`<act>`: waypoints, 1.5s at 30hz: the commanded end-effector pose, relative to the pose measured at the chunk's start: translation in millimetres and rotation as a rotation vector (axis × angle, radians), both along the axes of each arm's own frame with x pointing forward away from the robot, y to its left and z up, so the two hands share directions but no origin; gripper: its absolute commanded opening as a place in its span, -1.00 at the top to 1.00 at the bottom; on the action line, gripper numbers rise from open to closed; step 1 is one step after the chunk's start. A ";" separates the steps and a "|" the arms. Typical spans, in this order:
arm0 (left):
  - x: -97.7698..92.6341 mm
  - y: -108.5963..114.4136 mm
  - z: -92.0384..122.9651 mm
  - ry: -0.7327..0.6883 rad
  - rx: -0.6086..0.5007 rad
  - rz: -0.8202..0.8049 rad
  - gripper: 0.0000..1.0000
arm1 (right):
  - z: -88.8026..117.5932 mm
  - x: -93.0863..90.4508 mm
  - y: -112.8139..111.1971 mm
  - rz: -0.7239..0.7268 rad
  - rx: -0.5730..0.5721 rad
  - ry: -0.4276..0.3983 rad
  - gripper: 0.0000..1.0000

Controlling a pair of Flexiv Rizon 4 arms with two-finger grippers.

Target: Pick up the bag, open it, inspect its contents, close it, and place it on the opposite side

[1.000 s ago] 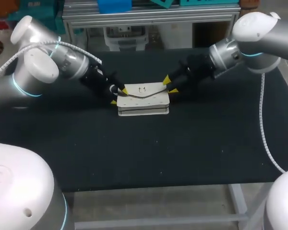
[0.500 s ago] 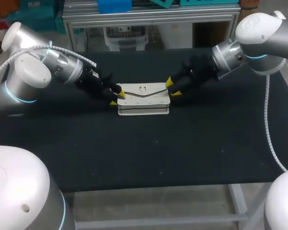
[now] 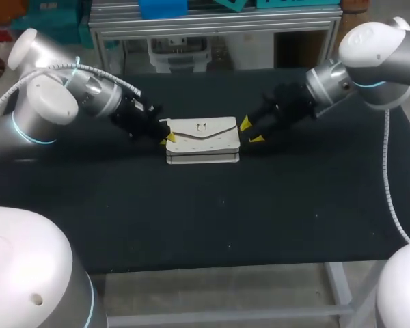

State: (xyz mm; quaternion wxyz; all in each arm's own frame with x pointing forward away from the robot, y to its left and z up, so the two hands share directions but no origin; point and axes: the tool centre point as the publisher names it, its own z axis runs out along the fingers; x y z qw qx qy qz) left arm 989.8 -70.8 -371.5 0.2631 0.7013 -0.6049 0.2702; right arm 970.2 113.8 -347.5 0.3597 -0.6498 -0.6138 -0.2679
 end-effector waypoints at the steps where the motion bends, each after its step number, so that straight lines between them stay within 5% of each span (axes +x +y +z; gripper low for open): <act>1: 5.9 10.5 7.4 0.006 0.025 0.000 1.00 | 4.3 0.3 -0.5 0.014 -0.024 0.007 0.07; 7: 16.3 34.9 16.6 0.001 0.035 0.035 1.00 | 6.8 -1.3 -8.0 0.037 -0.051 0.013 -0.02; 11: 27.8 52.5 15.7 0.023 0.063 0.057 1.00 | 7.3 -2.4 -11.0 0.063 -0.082 0.008 -0.86; 13: 31.5 59.9 14.0 0.030 0.083 0.059 1.00 | 6.8 -3.4 -12.4 0.076 -0.089 0.002 -1.00; 21: 41.3 92.7 9.7 0.010 0.175 0.031 1.00 | 11.5 -7.9 -27.0 0.184 -0.179 -0.087 -1.00; 39: 45.2 94.1 10.2 -0.032 0.193 0.028 1.00 | 13.0 -5.6 -38.1 0.251 -0.157 -0.125 -1.00; 45: 65.1 131.0 17.7 -0.124 0.210 0.001 1.00 | 15.8 2.1 -79.9 0.236 -0.294 -0.186 -1.00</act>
